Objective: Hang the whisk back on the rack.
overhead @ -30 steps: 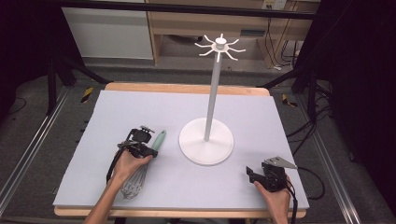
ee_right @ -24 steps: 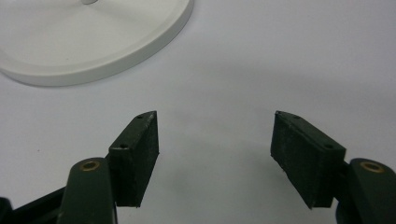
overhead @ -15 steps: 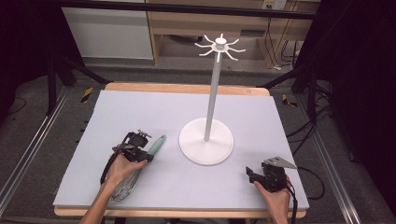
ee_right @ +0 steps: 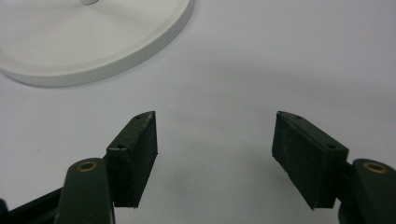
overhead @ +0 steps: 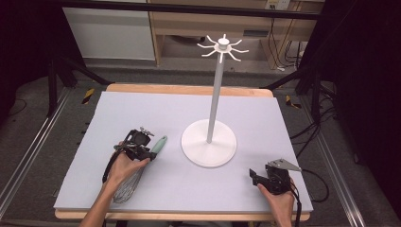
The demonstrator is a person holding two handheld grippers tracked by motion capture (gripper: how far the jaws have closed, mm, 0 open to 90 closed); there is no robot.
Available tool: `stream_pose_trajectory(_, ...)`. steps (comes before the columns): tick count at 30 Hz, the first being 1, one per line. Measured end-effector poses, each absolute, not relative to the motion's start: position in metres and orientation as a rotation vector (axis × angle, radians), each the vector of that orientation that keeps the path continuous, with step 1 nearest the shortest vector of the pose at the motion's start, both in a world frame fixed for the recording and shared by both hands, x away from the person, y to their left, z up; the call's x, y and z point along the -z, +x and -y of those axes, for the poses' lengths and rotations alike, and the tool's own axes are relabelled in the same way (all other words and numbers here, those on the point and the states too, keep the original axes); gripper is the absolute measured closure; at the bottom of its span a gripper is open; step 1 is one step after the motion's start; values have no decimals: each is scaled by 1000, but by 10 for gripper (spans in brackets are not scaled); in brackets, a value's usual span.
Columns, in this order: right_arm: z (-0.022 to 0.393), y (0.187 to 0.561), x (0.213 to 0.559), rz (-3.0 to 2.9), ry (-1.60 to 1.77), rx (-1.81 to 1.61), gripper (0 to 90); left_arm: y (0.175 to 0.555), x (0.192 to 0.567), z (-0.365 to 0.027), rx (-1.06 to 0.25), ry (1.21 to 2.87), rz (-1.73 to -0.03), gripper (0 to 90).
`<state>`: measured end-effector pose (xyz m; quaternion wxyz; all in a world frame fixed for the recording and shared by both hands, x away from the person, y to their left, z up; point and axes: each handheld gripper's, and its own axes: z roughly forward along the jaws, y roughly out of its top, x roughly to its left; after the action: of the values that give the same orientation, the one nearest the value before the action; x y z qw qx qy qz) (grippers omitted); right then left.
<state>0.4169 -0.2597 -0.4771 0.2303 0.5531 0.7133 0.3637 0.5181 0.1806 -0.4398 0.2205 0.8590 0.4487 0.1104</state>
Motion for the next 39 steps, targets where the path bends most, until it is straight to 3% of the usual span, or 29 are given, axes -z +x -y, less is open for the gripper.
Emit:
stream_pose_trajectory(16,260,417,477,-1958,1521,-1015,259,530,451,-170,-296,2434,-1283,659)
stream_pose_trajectory(25,256,418,474,-1995,1528,-1037,335,531,451,-171,-275,2400,-1333,676)
stream_pose_trajectory(29,256,415,474,-1942,1442,-1037,294,530,450,-172,-270,2388,-1327,679)
stream_pose_trajectory(32,257,414,472,-1949,1456,-1043,344,529,449,-173,-260,2376,-1323,680)
stream_pose_trajectory(39,257,414,473,-1969,1492,-1040,341,524,441,-176,-278,2352,-1310,683)
